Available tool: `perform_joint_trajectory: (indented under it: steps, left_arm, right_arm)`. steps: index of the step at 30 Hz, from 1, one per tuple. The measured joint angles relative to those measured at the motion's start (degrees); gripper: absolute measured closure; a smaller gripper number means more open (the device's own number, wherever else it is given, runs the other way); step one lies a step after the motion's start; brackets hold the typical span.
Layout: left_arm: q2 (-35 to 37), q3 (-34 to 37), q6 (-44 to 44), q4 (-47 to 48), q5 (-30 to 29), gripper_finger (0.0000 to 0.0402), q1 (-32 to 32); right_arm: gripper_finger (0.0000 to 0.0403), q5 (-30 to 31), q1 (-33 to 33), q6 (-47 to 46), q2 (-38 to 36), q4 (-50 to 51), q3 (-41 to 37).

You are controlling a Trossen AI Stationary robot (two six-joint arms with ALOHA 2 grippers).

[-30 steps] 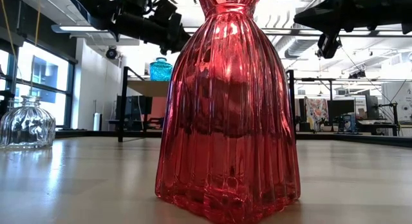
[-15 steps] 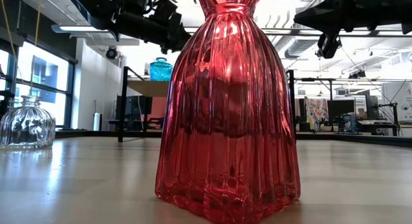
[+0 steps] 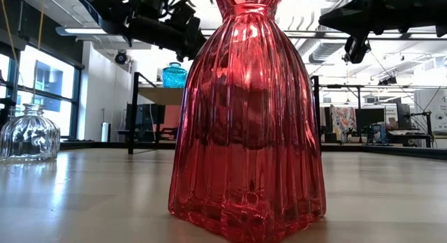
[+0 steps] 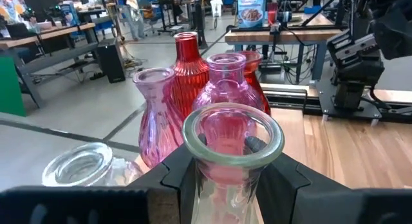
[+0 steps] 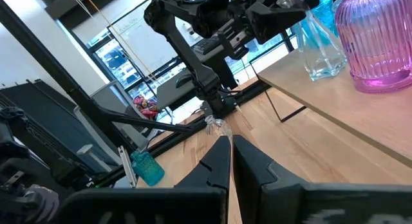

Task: Sort vases onto shelf
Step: Put the right transparent vase on the shelf aligned with the other transparent vase

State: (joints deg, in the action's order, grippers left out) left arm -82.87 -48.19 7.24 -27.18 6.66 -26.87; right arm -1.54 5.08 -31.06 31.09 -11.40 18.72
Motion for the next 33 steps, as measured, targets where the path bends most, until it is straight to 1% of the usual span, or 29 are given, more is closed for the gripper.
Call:
perform_joint_trajectory:
  steps: [3,6,23,28,33]
  left_arm:
    - [-0.76,-1.53,0.38,0.43,0.01,0.0289,0.00]
    - [-0.99,-2.48,-0.05,3.22,0.07,0.0289,0.00]
    - [-0.76,-2.63,-0.67,4.85,-1.30,0.0288,-0.57]
    - [-0.76,-2.63,-2.34,4.98,-1.40,0.0288,-0.90]
    - [-0.76,-2.63,-2.49,5.33,-1.65,0.0274,-0.90]
  right_arm:
    - [0.0402,0.00,0.00,-0.01,0.02,0.00,0.00]
    - [0.0402,0.00,0.00,0.00,0.02,0.00,0.00]
    - [0.0402,0.00,0.00,-0.01,0.02,0.00,0.02]
    - [0.0402,0.01,0.00,-0.01,0.02,0.00,0.02]
    - [0.0402,0.00,0.00,0.00,0.02,0.00,0.02]
